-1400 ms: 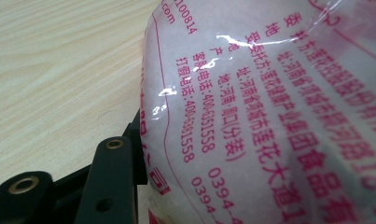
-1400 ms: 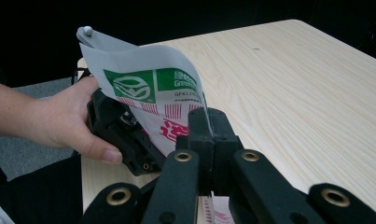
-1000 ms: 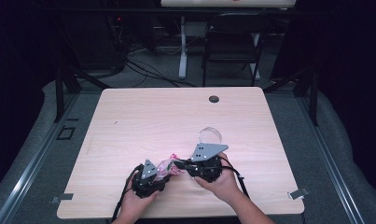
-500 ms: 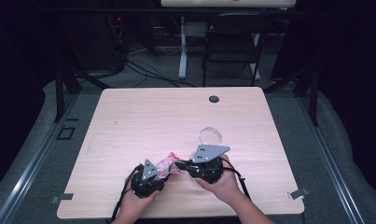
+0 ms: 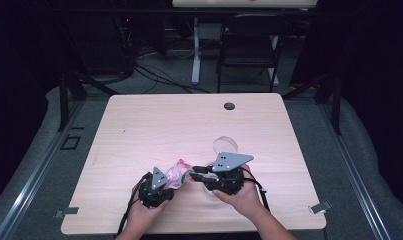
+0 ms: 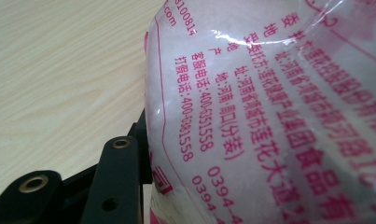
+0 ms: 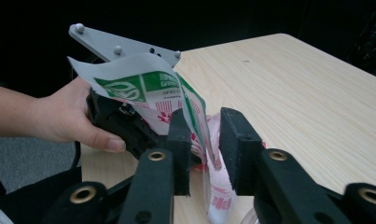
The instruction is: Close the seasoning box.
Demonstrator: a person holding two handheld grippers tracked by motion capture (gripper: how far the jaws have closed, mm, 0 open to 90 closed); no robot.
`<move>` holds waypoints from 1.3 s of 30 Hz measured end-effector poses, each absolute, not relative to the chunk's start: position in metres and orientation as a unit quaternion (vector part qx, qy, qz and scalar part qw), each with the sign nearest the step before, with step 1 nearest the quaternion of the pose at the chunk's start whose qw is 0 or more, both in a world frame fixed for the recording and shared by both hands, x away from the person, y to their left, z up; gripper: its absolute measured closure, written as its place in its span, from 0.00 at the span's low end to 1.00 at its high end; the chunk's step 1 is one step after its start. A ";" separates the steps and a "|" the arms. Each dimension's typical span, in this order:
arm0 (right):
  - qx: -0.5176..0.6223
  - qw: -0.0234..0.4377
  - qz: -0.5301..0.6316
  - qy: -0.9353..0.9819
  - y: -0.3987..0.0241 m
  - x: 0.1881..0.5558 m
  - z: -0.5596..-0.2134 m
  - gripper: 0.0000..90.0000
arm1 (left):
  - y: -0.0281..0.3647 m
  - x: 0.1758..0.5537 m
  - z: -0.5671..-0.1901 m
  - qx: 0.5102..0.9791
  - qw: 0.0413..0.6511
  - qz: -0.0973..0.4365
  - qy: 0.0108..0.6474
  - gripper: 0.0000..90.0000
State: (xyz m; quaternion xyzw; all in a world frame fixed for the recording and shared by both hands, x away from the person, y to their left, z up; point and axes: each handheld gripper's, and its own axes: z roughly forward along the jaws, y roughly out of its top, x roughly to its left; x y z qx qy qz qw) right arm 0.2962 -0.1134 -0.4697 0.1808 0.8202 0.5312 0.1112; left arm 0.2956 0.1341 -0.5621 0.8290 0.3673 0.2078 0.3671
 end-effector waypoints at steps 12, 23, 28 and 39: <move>0.191 0.144 0.532 0.812 -0.125 0.300 -0.464 0.70 | 0.124 0.317 -0.546 0.833 0.353 0.234 0.357 0.63; 0.196 0.163 0.534 0.806 -0.135 0.302 -0.459 0.64 | 0.111 0.329 -0.536 0.836 0.341 0.265 0.339 0.63; 0.195 0.179 0.528 0.807 -0.140 0.304 -0.458 0.64 | 0.107 0.333 -0.532 0.842 0.325 0.284 0.324 0.63; 0.202 0.196 0.528 0.802 -0.145 0.305 -0.457 0.65 | 0.105 0.336 -0.527 0.839 0.309 0.328 0.306 0.63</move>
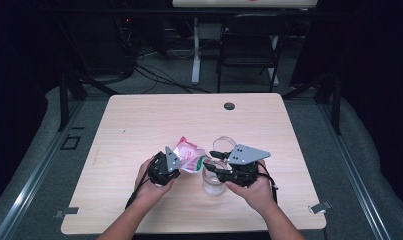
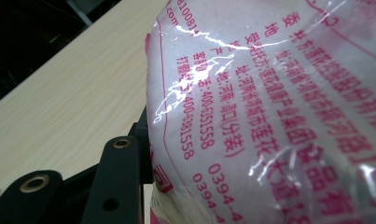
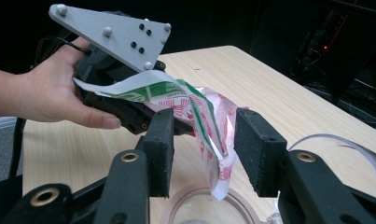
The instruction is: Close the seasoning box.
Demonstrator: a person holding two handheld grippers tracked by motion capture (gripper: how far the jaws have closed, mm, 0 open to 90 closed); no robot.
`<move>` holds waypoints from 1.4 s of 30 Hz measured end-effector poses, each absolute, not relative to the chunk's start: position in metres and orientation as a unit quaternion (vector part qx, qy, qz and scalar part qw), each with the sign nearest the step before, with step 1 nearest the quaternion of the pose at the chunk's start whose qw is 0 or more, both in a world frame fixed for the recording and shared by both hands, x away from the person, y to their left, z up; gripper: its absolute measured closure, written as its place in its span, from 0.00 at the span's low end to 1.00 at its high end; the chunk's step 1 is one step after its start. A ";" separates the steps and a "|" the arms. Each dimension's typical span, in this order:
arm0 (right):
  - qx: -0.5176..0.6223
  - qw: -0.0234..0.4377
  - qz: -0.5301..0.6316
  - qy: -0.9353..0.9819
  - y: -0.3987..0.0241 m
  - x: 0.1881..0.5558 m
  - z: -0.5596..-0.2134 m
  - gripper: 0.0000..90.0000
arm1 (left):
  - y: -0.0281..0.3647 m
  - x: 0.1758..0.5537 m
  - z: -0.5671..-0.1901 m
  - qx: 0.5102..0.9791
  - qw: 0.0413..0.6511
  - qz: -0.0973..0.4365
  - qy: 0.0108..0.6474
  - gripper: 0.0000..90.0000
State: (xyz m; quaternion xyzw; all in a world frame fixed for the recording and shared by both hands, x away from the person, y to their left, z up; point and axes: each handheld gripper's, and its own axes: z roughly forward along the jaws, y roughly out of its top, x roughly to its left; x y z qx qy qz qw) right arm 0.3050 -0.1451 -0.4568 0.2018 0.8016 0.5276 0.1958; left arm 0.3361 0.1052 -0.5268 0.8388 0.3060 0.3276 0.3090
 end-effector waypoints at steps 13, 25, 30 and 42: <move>0.196 0.202 0.518 0.808 -0.147 0.302 -0.457 0.69 | 0.105 0.334 -0.528 0.832 0.296 0.369 0.289 0.64; 0.187 0.203 0.507 0.817 -0.147 0.301 -0.457 0.76 | 0.105 0.333 -0.523 0.832 0.280 0.396 0.271 0.64; 0.180 0.207 0.506 0.818 -0.146 0.299 -0.456 0.78 | 0.103 0.332 -0.522 0.831 0.278 0.403 0.263 0.64; 0.167 0.209 0.493 0.828 -0.144 0.296 -0.457 0.80 | 0.098 0.328 -0.523 0.826 0.264 0.433 0.243 0.64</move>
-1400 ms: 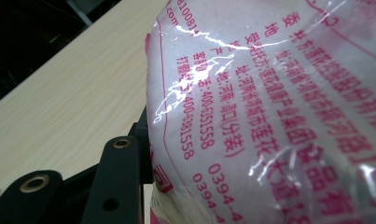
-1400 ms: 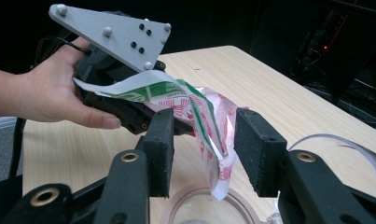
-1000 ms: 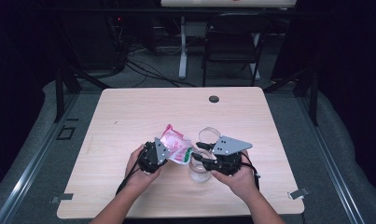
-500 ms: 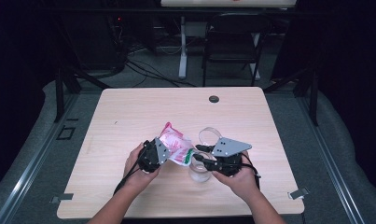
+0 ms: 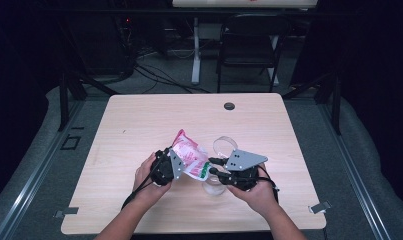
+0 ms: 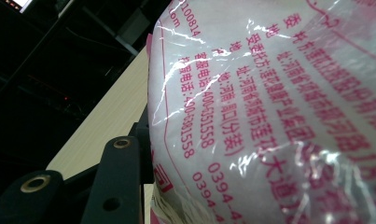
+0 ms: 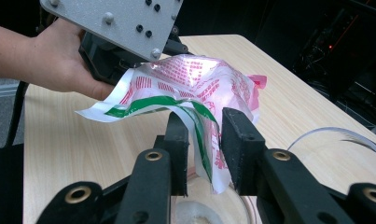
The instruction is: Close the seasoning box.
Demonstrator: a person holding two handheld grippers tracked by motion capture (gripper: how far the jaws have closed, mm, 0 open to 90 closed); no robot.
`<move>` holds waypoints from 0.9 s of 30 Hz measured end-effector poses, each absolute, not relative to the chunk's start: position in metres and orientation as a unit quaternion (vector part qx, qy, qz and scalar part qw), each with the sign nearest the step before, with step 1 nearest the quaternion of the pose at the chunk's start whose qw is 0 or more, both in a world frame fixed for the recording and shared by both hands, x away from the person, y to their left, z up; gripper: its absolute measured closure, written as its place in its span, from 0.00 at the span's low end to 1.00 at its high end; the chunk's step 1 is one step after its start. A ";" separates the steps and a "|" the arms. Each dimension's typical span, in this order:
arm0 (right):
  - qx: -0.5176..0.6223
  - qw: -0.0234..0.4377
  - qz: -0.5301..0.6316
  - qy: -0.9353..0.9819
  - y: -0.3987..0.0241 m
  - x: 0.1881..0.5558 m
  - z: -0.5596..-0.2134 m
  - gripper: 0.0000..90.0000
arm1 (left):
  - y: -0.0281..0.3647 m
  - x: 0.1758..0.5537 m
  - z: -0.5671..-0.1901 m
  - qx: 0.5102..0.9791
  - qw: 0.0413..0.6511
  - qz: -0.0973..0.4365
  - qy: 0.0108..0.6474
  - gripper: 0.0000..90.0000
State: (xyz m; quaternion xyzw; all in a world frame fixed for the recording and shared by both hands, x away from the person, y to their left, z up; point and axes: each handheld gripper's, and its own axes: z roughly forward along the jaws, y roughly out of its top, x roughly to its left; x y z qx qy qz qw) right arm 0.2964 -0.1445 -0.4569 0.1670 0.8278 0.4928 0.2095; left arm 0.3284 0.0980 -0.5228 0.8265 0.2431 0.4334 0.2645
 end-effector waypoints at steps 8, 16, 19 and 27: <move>0.157 0.213 0.486 0.833 -0.144 0.295 -0.457 0.83 | 0.098 0.327 -0.522 0.825 0.259 0.443 0.236 0.64; 0.144 0.220 0.472 0.841 -0.142 0.294 -0.458 0.89 | 0.095 0.327 -0.523 0.820 0.257 0.459 0.227 0.64; 0.145 0.217 0.472 0.842 -0.142 0.294 -0.458 0.93 | 0.095 0.327 -0.523 0.819 0.255 0.461 0.227 0.64; 0.147 0.206 0.473 0.844 -0.144 0.294 -0.459 0.99 | 0.093 0.326 -0.521 0.812 0.247 0.483 0.214 0.64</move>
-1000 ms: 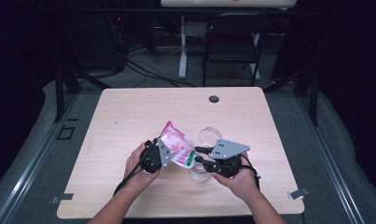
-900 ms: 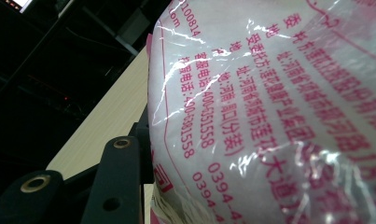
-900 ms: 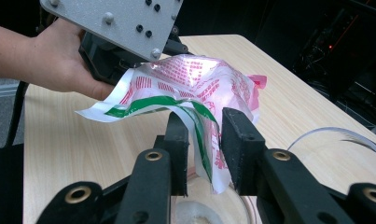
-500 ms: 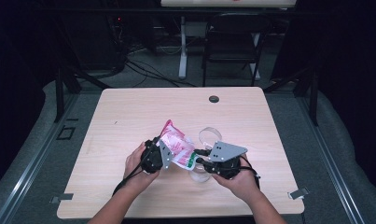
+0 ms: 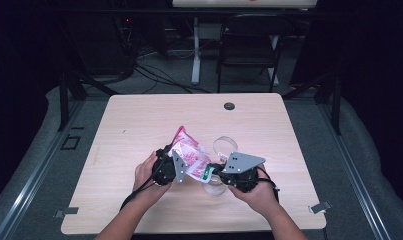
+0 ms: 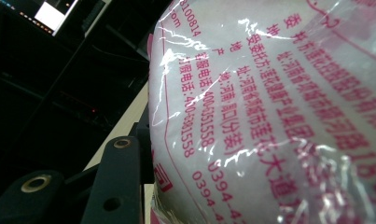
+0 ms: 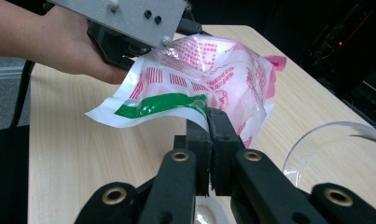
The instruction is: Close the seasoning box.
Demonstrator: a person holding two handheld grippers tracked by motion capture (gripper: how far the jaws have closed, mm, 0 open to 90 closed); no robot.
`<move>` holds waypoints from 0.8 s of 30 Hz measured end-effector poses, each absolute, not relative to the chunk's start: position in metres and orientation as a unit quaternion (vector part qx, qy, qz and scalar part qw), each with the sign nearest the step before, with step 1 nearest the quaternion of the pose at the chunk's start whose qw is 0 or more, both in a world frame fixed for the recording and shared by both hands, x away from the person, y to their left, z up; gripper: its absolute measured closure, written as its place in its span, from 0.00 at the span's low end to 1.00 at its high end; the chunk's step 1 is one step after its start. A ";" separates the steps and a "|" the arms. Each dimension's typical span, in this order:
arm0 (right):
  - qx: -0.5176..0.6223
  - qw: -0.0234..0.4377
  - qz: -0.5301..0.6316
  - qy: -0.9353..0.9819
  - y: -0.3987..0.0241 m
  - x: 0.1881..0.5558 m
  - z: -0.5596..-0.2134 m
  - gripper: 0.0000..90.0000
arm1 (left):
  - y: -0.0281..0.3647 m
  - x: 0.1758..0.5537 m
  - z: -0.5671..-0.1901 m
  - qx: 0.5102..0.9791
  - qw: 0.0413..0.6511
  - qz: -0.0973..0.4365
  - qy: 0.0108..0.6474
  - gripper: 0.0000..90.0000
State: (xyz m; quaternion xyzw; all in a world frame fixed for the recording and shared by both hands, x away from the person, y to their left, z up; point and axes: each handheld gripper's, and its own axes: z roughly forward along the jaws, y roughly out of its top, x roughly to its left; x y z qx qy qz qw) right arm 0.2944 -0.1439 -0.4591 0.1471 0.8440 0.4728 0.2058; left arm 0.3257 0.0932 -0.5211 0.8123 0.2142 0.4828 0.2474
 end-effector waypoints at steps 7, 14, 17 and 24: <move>0.145 0.200 0.470 0.847 -0.146 0.295 -0.460 1.00 | 0.091 0.326 -0.520 0.804 0.247 0.499 0.209 0.64; 0.137 0.201 0.465 0.851 -0.148 0.294 -0.462 1.00 | 0.088 0.326 -0.521 0.800 0.246 0.508 0.202 0.64; 0.134 0.201 0.464 0.852 -0.148 0.294 -0.462 1.00 | 0.088 0.325 -0.521 0.800 0.242 0.512 0.198 0.64; 0.126 0.197 0.459 0.857 -0.149 0.293 -0.465 1.00 | 0.087 0.326 -0.519 0.799 0.244 0.514 0.197 0.64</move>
